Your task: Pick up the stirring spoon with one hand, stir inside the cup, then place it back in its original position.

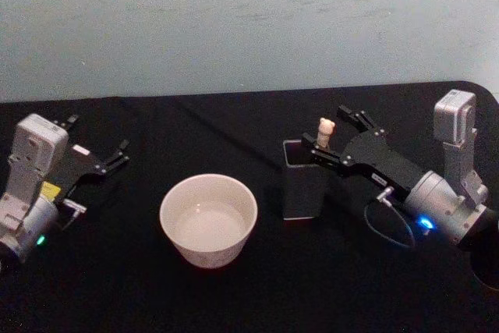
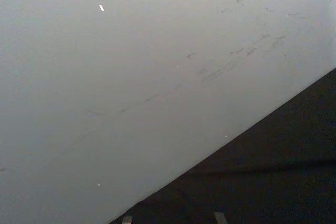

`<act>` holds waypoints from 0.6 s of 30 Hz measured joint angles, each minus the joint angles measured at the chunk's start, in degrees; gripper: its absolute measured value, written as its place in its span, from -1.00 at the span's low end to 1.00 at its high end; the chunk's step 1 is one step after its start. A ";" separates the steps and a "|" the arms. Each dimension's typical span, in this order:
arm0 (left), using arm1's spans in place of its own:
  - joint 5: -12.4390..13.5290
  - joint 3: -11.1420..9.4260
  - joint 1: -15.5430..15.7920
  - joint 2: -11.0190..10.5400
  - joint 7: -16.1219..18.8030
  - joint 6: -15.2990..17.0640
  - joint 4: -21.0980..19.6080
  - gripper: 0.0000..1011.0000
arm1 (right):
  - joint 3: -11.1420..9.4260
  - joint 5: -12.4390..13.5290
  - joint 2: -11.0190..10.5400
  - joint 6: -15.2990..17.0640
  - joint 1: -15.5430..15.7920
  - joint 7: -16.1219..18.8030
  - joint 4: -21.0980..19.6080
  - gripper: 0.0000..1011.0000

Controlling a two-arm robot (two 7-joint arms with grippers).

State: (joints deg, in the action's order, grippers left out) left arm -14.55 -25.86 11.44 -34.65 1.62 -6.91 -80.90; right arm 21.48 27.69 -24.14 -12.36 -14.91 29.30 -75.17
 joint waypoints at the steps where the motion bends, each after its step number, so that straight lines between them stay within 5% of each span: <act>1: 0.00 0.00 -0.01 0.00 0.00 0.00 0.00 0.98 | -0.18 -0.07 0.18 0.15 -0.04 0.13 0.12 0.98; 18: 0.00 0.00 0.00 0.00 0.00 0.00 0.00 0.98 | -1.74 -0.02 1.20 1.98 -0.01 2.22 0.75 0.98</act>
State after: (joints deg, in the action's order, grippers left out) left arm -14.55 -25.86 11.43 -34.64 1.62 -6.91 -80.90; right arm 19.73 27.68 -22.94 -10.39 -14.92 31.51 -74.42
